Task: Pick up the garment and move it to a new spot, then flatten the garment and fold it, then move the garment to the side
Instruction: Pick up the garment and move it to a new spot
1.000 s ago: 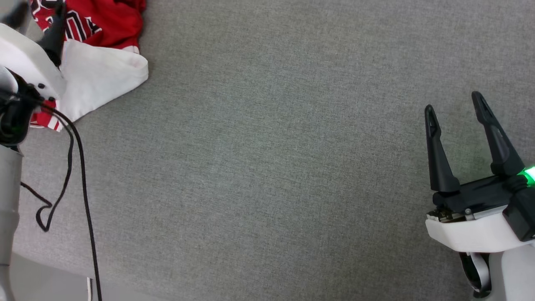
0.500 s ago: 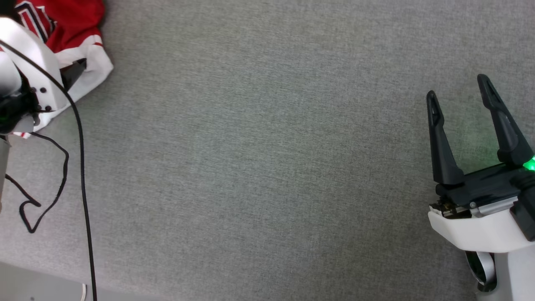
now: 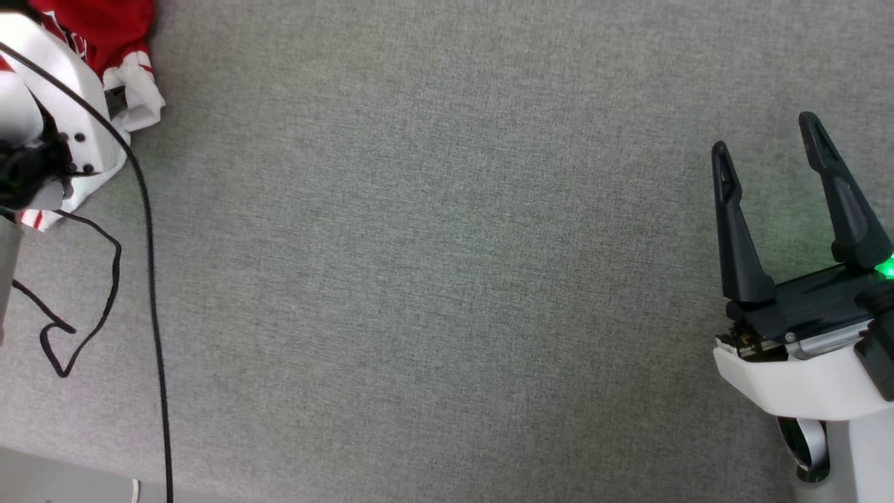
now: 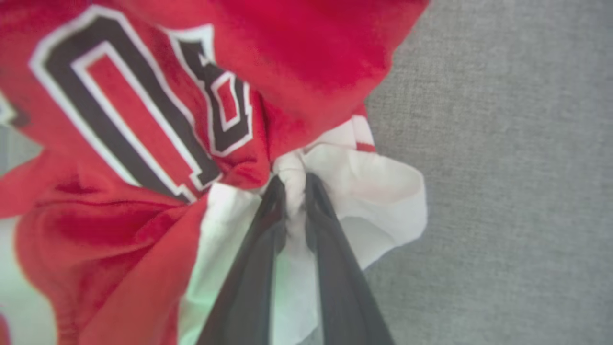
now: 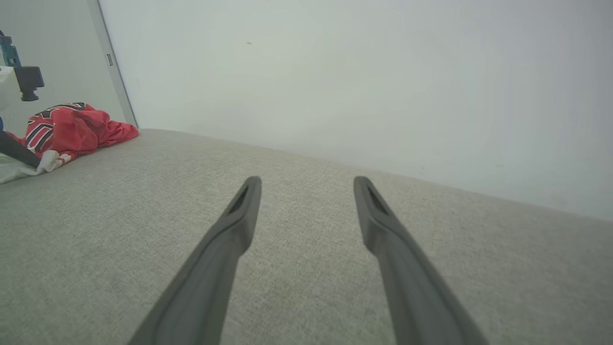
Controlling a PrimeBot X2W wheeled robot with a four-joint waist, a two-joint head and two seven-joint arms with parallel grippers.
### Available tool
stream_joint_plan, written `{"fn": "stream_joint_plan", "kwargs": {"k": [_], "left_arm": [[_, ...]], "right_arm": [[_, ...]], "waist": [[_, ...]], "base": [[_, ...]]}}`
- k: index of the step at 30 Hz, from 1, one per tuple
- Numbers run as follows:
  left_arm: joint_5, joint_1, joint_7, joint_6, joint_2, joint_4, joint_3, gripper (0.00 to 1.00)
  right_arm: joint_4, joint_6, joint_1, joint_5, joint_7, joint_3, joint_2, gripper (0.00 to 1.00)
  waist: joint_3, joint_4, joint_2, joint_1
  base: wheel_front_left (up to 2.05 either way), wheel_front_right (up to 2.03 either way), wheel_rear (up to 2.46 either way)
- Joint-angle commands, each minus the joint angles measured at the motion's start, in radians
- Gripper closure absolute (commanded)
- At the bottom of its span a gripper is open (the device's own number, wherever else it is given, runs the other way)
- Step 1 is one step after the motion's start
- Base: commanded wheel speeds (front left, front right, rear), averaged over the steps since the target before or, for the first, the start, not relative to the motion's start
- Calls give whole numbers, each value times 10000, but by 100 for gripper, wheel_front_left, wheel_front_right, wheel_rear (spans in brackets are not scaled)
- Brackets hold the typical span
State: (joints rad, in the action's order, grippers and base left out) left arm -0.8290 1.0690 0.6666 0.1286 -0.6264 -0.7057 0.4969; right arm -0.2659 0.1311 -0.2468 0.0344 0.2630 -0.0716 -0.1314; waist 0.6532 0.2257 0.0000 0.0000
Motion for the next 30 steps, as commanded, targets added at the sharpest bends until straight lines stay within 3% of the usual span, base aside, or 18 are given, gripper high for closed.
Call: {"fn": "stream_joint_plan", "kwargs": {"k": [1, 7, 18, 30], "left_arm": [[43, -159, -152, 17, 73, 67, 261, 100], [-130, 259, -1166, 11, -467, 1043, 965, 100], [-661, 755, -2194, 11, -875, 3242, 2604, 100], [-795, 1476, -2853, 11, 6, 5358, 5163, 100]], "right_arm": [[33, -7, -75, -81, 28, -7, 9, 0], [243, -7, 93, -201, 28, -74, 194, 0], [494, -7, 307, -368, 28, -41, 557, 0], [459, -7, 364, -533, 28, 336, 805, 0]], "waist": [[-234, 47, 0, 0], [-1100, 193, 0, 0], [-2362, 117, 0, 0], [-2966, -1124, 0, 0]], "base": [[0, 0, 0], [0, 0, 0], [0, 0, 0], [0, 0, 0]]}}
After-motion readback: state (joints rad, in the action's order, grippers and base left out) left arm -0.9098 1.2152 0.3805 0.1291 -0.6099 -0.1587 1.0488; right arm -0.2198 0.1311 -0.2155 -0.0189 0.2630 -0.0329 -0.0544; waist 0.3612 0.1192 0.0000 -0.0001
